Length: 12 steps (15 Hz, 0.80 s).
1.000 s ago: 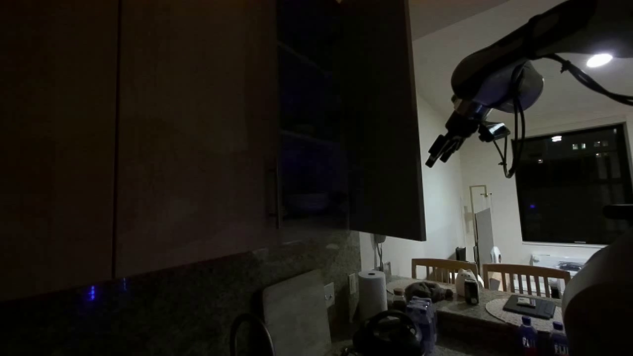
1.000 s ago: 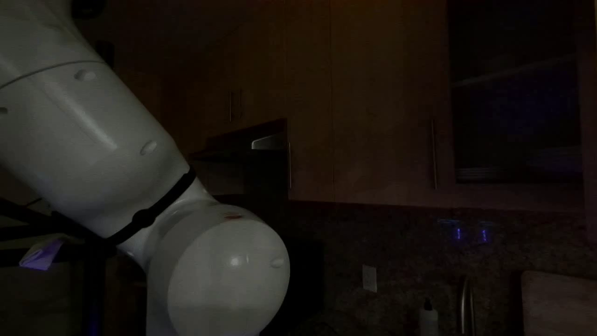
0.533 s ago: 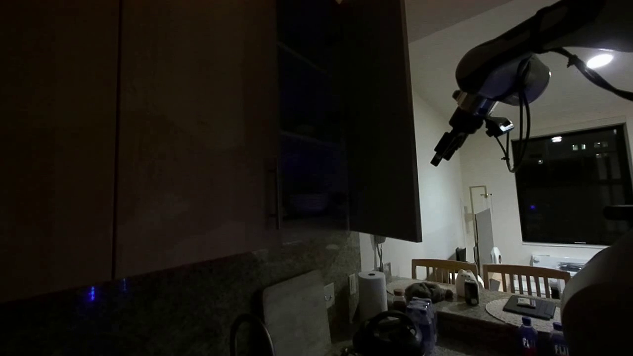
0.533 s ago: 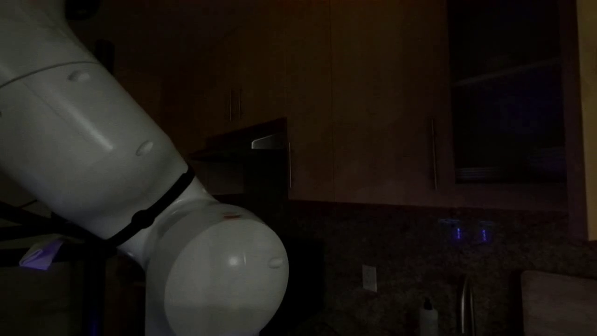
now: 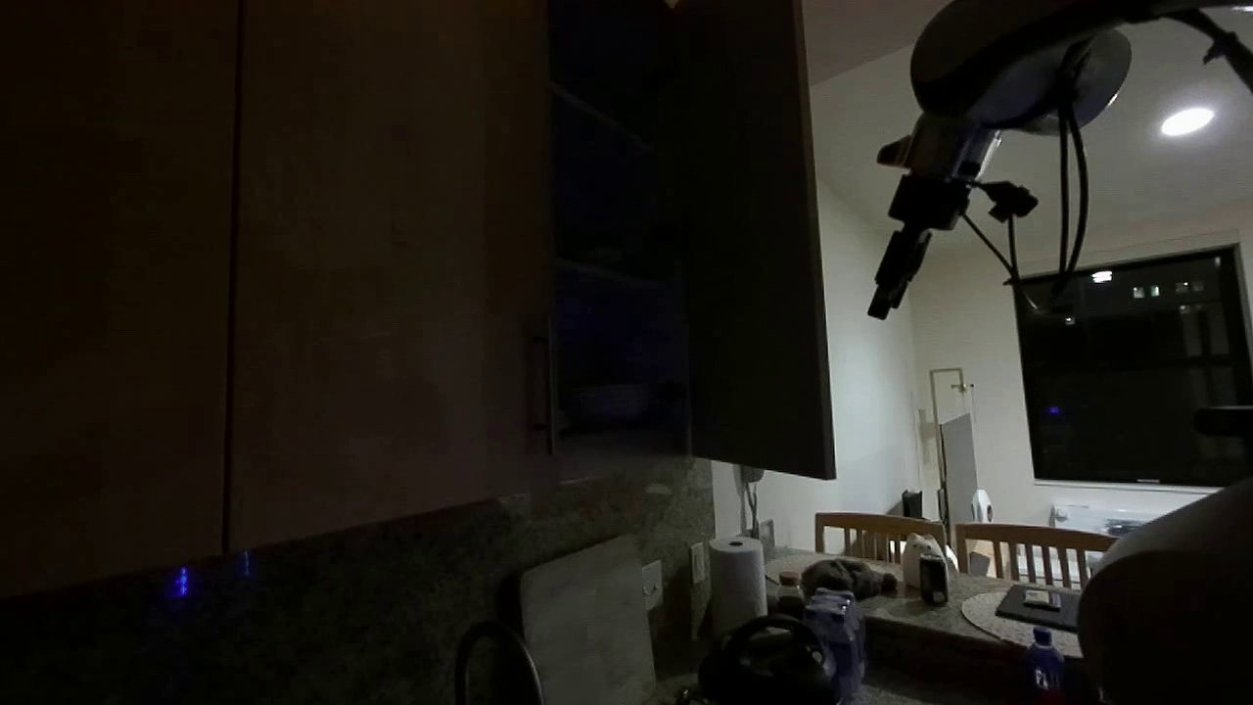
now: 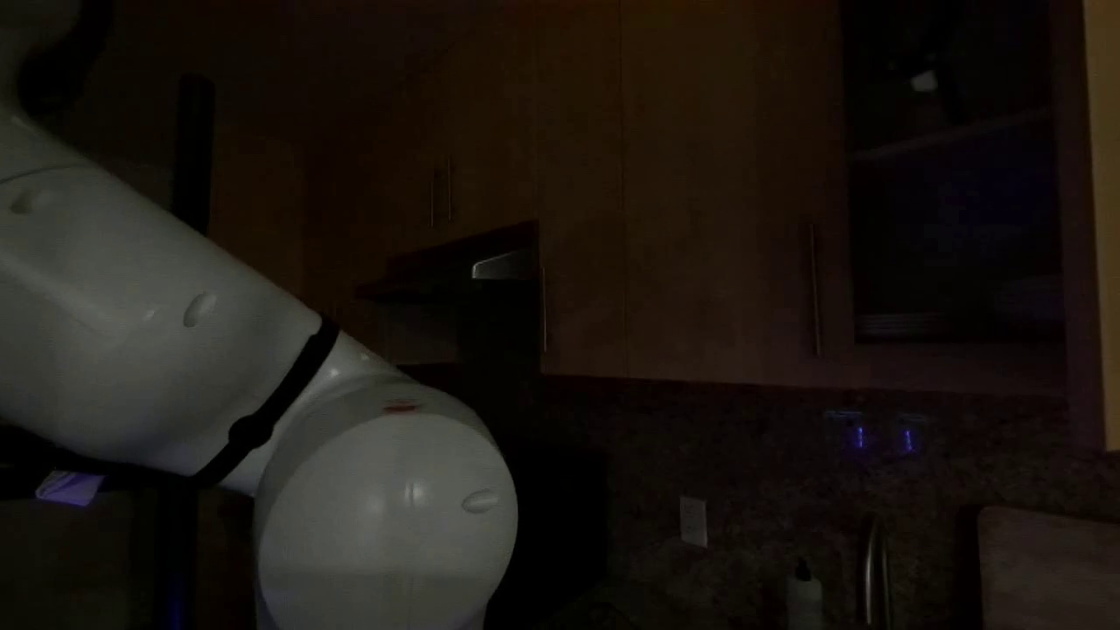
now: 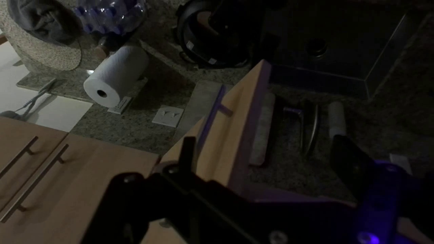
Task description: Open the right door of the cabinet above the sink
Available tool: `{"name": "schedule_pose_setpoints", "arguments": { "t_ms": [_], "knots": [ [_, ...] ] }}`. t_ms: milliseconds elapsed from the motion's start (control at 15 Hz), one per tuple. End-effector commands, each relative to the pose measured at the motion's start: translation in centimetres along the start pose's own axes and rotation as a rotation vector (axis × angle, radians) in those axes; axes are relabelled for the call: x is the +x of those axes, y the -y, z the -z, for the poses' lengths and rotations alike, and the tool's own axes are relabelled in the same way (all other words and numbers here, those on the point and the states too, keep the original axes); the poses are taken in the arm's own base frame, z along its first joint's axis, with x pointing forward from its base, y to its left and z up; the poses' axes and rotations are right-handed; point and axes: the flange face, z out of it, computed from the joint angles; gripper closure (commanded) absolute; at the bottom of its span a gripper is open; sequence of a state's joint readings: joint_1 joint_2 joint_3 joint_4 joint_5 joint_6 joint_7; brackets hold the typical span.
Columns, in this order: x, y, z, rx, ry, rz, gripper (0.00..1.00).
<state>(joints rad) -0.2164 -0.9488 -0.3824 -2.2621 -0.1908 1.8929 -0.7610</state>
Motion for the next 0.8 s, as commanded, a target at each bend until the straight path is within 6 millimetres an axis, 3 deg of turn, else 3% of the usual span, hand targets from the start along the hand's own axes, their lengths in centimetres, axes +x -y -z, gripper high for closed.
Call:
{"name": "schedule_pose_setpoints", "arguments": {
  "t_ms": [0,267,533,733],
  "knots": [
    [-2.0,6.1,2.2,-0.023,0.045,-0.033,0.00],
    [-0.3,12.4,4.1,-0.036,0.002,-0.115,0.00],
    [5.2,17.4,5.5,-0.094,-0.008,-0.169,0.00],
    [9.6,19.5,5.3,-0.125,0.014,-0.274,0.00]
  ]
}}
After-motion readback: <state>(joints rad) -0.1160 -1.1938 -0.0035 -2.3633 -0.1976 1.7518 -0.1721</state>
